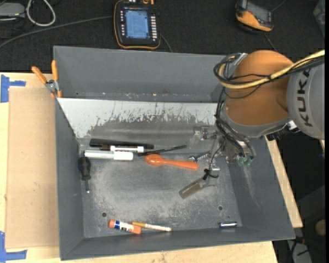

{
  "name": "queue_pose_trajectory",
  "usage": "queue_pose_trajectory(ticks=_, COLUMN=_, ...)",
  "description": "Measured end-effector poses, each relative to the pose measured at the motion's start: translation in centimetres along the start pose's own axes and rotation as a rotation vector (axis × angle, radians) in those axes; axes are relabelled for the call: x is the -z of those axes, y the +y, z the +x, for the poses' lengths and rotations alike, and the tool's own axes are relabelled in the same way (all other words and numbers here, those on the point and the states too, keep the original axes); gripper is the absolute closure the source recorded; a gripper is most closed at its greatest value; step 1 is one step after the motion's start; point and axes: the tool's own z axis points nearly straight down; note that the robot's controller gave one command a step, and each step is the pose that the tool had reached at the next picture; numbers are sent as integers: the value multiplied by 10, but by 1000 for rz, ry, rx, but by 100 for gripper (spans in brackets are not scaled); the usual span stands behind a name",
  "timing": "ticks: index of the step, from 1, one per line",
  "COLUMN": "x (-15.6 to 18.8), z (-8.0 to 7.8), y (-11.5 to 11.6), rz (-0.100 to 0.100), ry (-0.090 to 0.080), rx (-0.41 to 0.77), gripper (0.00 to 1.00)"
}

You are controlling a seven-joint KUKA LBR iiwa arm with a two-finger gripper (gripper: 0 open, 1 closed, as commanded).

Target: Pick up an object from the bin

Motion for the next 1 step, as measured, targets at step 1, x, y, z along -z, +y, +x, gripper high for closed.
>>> queue_pose_trajectory(ticks=1, x=5, z=-1, y=0, rz=0, ry=-8, rx=0, gripper=0)
